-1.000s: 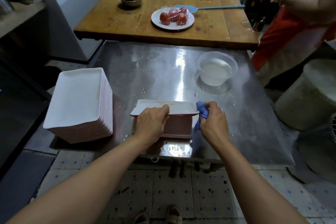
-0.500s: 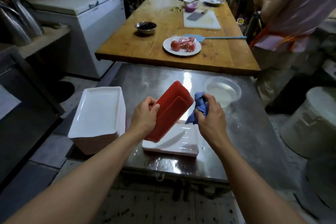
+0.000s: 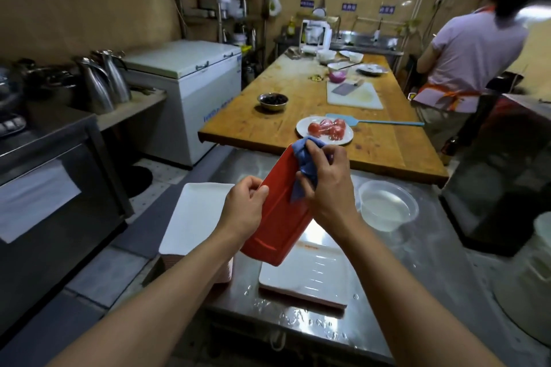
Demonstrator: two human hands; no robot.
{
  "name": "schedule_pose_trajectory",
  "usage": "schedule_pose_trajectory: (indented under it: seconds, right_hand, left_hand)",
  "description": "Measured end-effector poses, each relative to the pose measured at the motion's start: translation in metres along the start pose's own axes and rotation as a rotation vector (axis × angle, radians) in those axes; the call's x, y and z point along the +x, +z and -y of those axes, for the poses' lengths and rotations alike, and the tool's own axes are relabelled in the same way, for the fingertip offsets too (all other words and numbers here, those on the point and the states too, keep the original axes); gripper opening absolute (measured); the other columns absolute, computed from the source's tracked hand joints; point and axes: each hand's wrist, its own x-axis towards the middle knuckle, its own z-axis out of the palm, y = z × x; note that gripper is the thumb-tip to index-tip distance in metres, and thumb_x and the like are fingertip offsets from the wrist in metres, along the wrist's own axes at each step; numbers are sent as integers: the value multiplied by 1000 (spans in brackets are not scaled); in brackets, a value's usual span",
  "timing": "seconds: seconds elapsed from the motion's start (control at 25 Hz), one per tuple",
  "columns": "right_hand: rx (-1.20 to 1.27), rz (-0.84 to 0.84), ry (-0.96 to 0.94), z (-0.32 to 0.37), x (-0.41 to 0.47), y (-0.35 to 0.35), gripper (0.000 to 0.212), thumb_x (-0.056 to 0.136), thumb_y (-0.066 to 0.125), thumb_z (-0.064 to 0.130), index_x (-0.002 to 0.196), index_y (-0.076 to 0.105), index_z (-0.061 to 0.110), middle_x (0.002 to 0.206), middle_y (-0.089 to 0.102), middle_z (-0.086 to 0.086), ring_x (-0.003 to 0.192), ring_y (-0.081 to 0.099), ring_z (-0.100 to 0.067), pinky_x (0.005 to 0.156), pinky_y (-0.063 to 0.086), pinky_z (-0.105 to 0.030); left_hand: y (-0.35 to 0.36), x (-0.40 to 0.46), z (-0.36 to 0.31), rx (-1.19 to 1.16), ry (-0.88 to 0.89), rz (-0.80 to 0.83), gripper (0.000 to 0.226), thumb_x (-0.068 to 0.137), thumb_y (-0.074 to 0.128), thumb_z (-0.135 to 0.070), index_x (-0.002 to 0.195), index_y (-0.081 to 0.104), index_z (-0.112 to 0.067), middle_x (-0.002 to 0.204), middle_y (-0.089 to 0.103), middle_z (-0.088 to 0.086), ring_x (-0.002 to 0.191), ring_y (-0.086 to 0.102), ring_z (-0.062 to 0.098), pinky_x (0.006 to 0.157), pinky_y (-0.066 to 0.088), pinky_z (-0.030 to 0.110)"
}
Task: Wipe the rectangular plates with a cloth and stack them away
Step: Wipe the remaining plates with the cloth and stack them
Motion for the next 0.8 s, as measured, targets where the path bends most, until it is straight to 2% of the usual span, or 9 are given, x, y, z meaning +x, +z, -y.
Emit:
schedule_pose_trajectory:
  seconds: [0.12,0.2,0.24,0.4,0.52,0.68,0.8]
  right_hand:
    - [-141,-20,-96,2,4,1,52,82,61,20,133,50,14,135,42,-14,122,36,-33,100,33,-41]
    - [-154,20,-136,4,8,1,50,85,57,22,133,49,13,142,40,-13,129,34,-33,104,27,-42]
    - [-125,42,-153,6,11,1,48,86,55,21,133,49,11,142,42,-12,129,38,-32,105,29,-42]
    - [-106,43,-169,7,15,-1,44,88,45,28,129,51,10,128,52,-12,109,51,-30,94,40,-42]
    - [-126,43,-170,2,15,-4,40,88,44,31,120,55,9,114,56,-13,97,52,-30,84,42,-42]
    - [-100,32,-100,-18,5,-12,35,89,42,30,110,57,6,102,56,-14,91,51,-31,78,39,-40]
    - [46,39,29,-31,-6,-16,25,95,45,22,111,53,6,101,49,-11,95,48,-30,80,35,-34]
  left_hand:
    - [-3,-6,-8,-87,-33,4,12,95,49,-15,92,59,-10,79,65,7,71,58,19,68,48,33]
    - [-2,-9,-15,-134,-62,8,13,95,48,-13,93,60,-8,81,65,8,72,59,20,69,49,35]
    - [-2,-10,-18,-158,-73,6,13,95,48,-11,93,60,-7,82,64,10,73,59,22,71,50,37]
    - [-2,-14,-27,-256,-109,-14,14,95,47,-8,91,59,-4,83,63,17,75,58,27,74,52,44]
    - [-2,-16,-28,-308,-146,-17,15,95,47,-8,87,59,-6,79,63,16,71,57,26,70,51,39]
    - [-3,-16,-25,-357,-168,4,16,95,48,-9,85,60,-9,73,65,8,66,61,20,68,53,36]
    - [-3,-14,-22,-366,-178,7,16,95,48,-10,85,61,-10,72,66,5,64,63,18,65,54,34]
